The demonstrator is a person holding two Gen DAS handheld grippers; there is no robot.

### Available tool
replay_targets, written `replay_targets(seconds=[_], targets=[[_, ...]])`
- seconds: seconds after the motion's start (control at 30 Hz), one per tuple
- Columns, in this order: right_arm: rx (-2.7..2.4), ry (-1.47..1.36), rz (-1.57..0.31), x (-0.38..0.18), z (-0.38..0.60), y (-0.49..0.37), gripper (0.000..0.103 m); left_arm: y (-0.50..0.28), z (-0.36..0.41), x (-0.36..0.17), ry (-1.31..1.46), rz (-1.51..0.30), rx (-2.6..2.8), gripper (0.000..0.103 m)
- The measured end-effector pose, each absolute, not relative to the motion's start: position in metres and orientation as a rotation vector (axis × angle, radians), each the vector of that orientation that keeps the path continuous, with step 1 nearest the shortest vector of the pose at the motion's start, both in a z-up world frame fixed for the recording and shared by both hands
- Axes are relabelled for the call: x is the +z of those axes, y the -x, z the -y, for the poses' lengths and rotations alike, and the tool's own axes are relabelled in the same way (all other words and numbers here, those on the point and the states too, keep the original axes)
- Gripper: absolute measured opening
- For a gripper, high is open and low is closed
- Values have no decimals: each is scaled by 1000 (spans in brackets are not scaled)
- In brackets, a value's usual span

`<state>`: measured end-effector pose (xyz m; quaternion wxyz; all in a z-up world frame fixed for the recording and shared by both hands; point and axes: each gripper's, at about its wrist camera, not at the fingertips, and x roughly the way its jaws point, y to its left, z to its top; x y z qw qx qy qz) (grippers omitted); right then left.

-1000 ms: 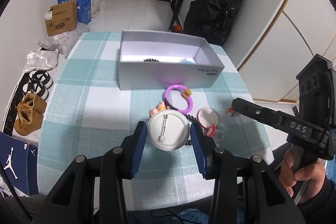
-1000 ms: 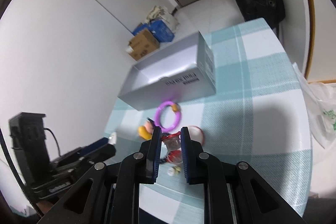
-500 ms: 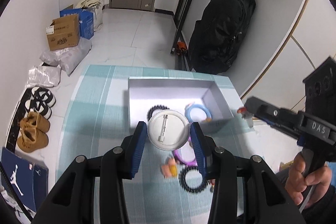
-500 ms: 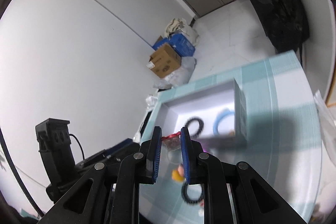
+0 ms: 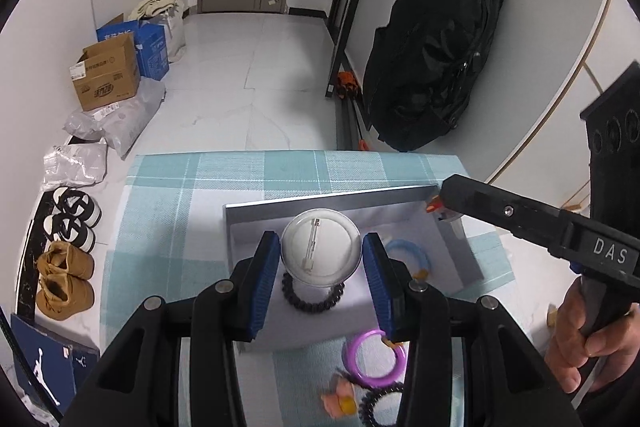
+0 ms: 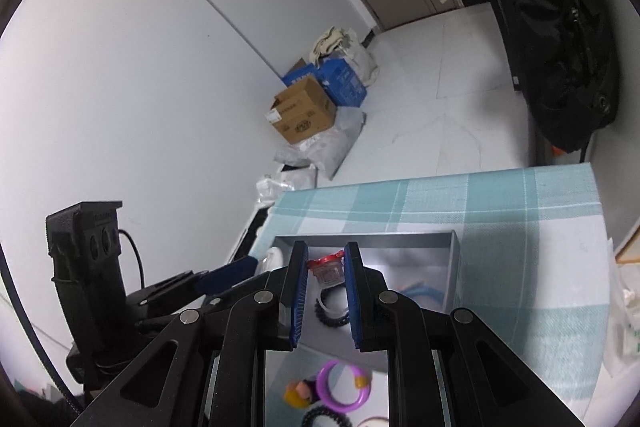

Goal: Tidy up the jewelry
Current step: 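Carry the badge and red clip into the white box and open both tools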

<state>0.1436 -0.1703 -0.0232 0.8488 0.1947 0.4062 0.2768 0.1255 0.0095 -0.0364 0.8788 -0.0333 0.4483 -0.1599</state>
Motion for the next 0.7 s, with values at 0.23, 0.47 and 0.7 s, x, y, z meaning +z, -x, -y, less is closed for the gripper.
replay_targets(seconds=[0.23, 0.47, 0.7], targets=[[602, -369, -904, -43, 162, -156, 17, -138, -11, -45, 90, -982, -352, 37], [600, -350, -941, -55, 159, -163, 17, -147, -3, -52, 94, -1030, -386, 37], [582, -384, -946, -59, 164, -166, 20, -151, -6, -56, 127, -1048, -400, 37]])
